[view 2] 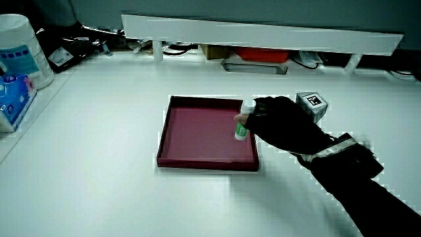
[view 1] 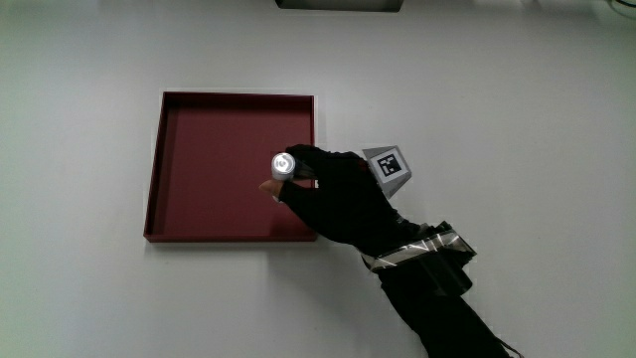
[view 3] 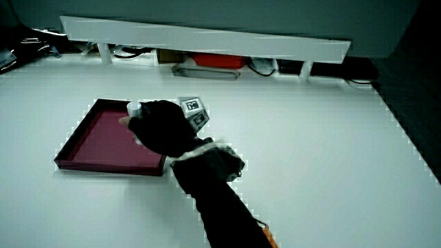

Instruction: Pick glue stick

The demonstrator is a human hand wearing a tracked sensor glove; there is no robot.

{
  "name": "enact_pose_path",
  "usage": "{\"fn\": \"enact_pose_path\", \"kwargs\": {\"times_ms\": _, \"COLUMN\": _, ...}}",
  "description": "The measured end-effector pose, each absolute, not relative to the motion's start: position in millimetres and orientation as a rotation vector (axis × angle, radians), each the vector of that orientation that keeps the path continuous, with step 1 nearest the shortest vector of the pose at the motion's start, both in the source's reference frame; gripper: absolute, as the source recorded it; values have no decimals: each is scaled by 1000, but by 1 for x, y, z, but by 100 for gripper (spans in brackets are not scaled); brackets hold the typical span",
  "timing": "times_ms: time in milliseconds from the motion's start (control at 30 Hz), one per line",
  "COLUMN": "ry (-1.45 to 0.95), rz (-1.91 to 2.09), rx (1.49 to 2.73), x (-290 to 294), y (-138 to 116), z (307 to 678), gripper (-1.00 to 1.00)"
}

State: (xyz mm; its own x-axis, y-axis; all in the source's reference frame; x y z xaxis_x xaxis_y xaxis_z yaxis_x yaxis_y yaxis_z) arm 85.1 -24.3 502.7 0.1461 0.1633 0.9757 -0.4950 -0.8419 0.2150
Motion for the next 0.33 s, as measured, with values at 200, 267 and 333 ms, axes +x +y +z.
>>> {"fn": "enact_pose_path", "kwargs": {"times_ms": 200, "ry": -309, "rz": 1740, "rx": 1973, "x": 105, "y": -29, "z": 487, "gripper": 100}}
{"fn": "enact_pose_path", "kwargs": {"times_ms": 267, "ry": -324, "rz": 1744, "rx": 2001, "x": 111, "y": -31, "z": 483, "gripper": 100}}
{"fn": "enact_pose_path", "kwargs": {"times_ms": 333, "ry": -311, "rz": 1746, "rx": 2008, "x": 117, "y": -33, "z": 476, "gripper": 100}}
